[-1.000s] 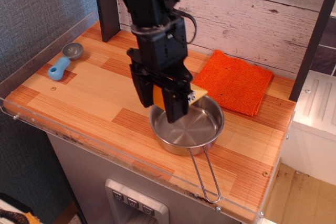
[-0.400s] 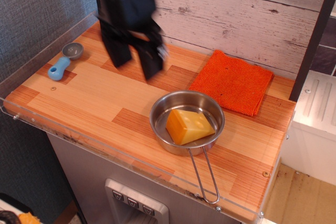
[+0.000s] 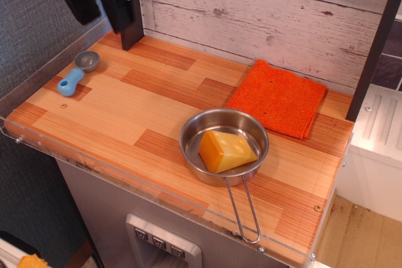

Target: Take the cheese piece and place it in the silver vessel.

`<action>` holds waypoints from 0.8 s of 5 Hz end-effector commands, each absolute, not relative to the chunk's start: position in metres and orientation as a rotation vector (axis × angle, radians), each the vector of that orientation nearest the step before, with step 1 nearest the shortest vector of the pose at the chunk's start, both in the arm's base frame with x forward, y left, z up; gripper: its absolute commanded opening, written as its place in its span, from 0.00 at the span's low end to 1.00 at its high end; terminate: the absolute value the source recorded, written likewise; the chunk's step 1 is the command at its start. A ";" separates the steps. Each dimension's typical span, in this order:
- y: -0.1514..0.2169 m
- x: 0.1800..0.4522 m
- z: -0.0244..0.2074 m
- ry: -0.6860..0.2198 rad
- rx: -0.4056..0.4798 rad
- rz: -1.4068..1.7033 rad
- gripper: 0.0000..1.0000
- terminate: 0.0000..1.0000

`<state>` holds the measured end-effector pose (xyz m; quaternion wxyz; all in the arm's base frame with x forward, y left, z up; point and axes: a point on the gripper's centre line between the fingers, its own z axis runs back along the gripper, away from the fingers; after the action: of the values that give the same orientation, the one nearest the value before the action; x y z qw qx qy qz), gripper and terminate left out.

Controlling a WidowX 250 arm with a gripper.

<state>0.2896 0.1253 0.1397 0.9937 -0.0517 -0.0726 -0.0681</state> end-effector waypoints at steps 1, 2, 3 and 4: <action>0.129 0.312 0.144 -0.107 -0.029 -0.242 1.00 0.00; 0.134 0.313 0.138 -0.103 -0.042 -0.229 1.00 0.00; 0.144 0.309 0.129 -0.099 -0.063 -0.164 1.00 0.00; 0.158 0.308 0.124 0.027 -0.092 -0.202 1.00 0.00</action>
<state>0.3039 0.1476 0.1030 0.9926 -0.0592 0.0323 -0.1005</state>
